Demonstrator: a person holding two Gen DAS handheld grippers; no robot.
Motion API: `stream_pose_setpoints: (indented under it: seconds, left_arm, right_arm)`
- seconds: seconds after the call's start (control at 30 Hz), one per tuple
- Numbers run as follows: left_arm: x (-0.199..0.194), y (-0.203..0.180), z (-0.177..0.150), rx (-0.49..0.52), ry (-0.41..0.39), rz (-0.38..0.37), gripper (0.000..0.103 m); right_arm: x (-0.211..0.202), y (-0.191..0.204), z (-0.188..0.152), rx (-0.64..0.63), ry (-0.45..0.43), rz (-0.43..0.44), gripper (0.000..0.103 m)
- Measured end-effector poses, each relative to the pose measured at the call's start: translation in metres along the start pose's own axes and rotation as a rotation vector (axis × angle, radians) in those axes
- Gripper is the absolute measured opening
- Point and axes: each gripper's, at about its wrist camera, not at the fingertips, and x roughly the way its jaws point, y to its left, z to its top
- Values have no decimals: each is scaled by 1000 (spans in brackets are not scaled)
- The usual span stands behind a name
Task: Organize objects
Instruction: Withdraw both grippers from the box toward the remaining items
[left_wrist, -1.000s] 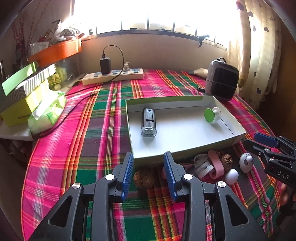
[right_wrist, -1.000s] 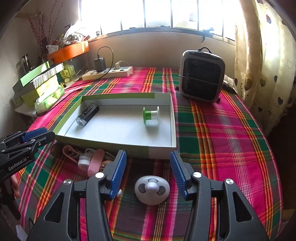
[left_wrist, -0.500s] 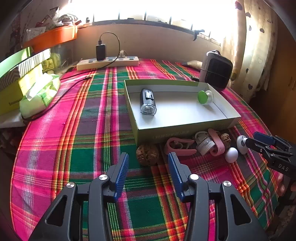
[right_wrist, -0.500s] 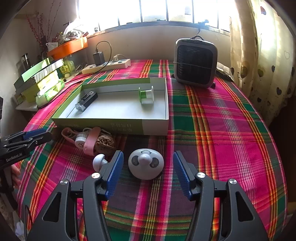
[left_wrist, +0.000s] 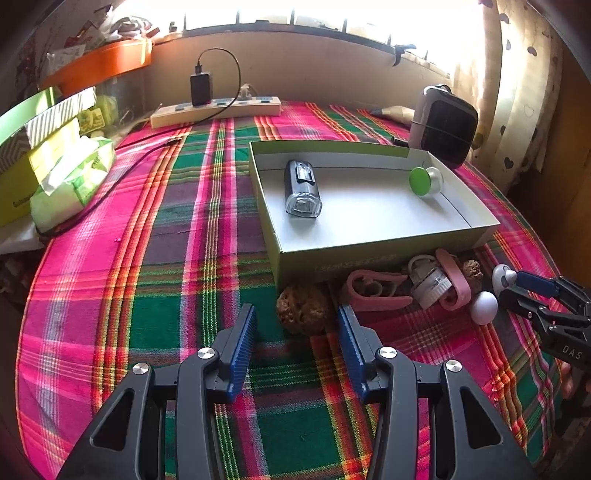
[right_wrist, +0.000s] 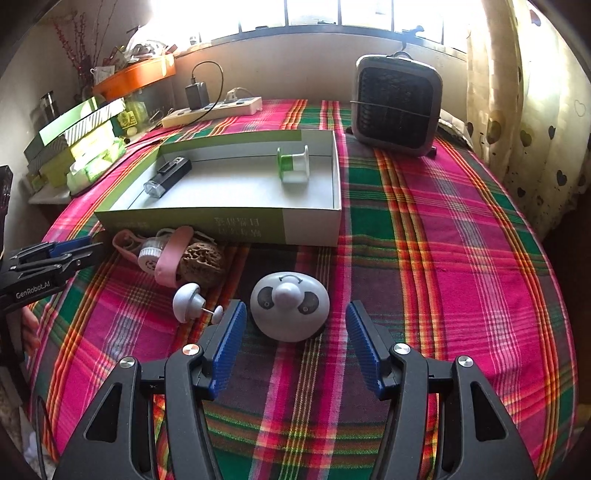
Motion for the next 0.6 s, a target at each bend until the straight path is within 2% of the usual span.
stream_pose_setpoints:
  seconds: [0.2,0.33,0.6]
  left_arm:
    - [4,1,3,0,4,2,43]
    - [6,0,5,5,5,8,43]
    - [7,0,6,-1,3,11,43]
  right_arm:
    - [8,-2,3,0,24,1,58]
    - [12,-1,6,-15,36,4,65]
    - [16,0,9,-26,44,-28,65]
